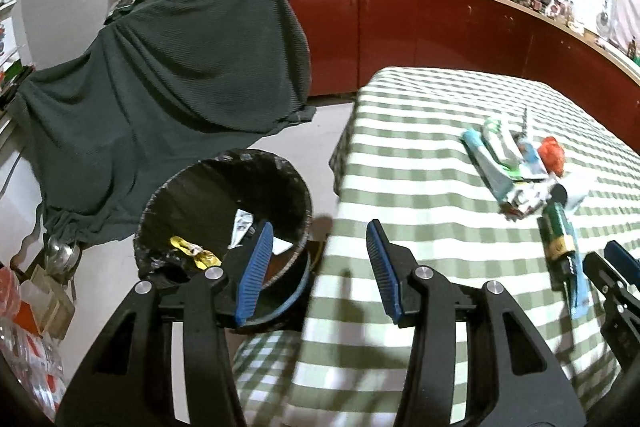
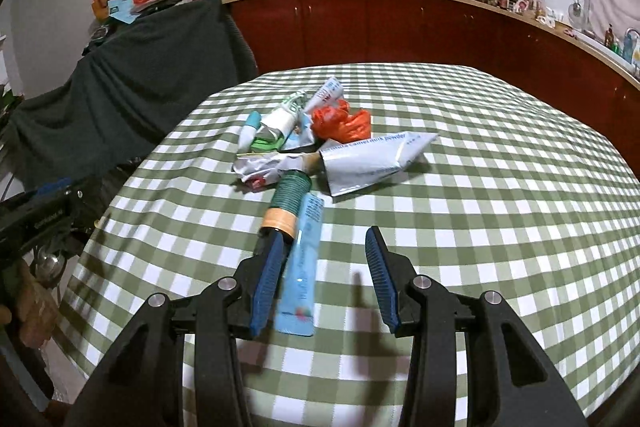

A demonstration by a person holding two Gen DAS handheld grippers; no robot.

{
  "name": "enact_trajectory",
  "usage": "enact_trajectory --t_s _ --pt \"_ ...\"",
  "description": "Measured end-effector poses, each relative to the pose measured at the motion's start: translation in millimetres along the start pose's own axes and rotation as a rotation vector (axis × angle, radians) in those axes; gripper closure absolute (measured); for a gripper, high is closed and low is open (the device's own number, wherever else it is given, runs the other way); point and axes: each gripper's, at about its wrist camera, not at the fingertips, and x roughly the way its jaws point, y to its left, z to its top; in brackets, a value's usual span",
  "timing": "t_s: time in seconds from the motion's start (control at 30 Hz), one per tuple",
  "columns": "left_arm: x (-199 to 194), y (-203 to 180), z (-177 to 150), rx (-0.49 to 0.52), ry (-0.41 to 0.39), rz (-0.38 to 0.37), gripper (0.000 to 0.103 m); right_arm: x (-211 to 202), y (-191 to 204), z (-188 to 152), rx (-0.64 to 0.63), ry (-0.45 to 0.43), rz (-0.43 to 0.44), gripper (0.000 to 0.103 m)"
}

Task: Collect trash
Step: 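Return the right tool to the table and grasp the blue tube, then grasp the green bottle with the left tool while the right tool holds the blue tube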

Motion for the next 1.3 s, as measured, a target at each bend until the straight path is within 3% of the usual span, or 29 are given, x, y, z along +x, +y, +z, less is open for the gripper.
enact_trajectory --t_s 0.27,0.53,0.87,1.23,1.3 --pt "0 -9 -6 0.021 0.008 -0.006 0.055 10 -1 -1 0.010 0.021 0.015 0.061" --pt "1 -9 -7 0.023 0.013 -0.008 0.055 20 -1 -4 0.011 0.061 0.025 0.081" --pt "3 -22 -6 0.042 0.017 -0.021 0.055 15 -16 0 0.023 0.039 0.003 0.082" --pt "-5 -78 -9 0.120 0.026 -0.085 0.055 -4 -73 -1 0.074 0.012 -0.095 0.082" --pt "-6 -88 -9 0.129 0.027 -0.095 0.050 -5 -84 -1 0.085 0.013 -0.101 0.082"
